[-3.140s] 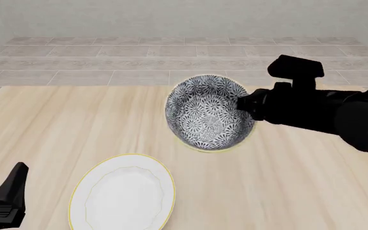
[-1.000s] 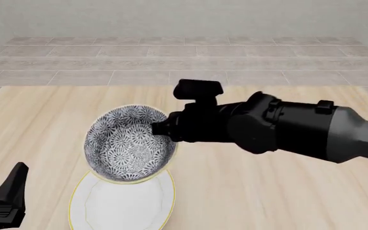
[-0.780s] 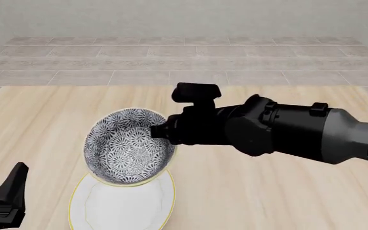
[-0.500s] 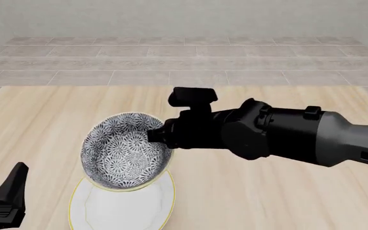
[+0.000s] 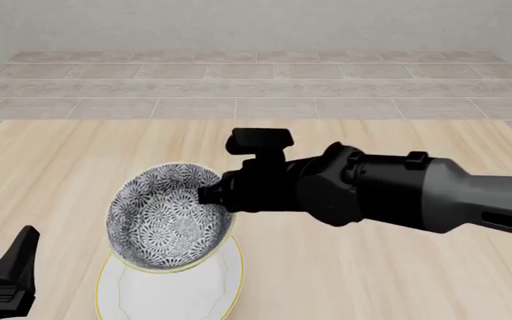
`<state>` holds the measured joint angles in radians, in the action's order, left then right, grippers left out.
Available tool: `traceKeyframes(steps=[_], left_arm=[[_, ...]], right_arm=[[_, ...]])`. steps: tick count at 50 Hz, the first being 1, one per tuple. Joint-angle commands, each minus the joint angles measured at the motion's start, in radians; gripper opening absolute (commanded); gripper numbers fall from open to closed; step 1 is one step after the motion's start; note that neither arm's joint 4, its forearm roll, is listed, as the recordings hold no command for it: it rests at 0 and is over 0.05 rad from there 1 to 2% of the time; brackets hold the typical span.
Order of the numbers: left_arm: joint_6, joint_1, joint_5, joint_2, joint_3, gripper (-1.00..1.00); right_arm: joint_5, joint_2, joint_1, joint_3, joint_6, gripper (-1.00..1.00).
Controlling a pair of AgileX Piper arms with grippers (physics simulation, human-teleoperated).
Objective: Put the bowl on the plate.
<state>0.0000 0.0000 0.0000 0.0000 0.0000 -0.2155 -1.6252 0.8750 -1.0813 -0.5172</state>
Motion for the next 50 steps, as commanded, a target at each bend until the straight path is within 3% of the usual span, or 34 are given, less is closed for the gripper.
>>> traceKeyframes(steps=[1, 50], left_arm=[[0.000, 0.000, 0.000, 0.000, 0.000, 1.00], [0.000, 0.000, 0.000, 0.000, 0.000, 1.00]], right_arm=[[0.008, -0.012, 0.005, -0.006, -0.003, -1.00], [0.025, -0.055, 0.024, -0.004, -0.006, -1.00]])
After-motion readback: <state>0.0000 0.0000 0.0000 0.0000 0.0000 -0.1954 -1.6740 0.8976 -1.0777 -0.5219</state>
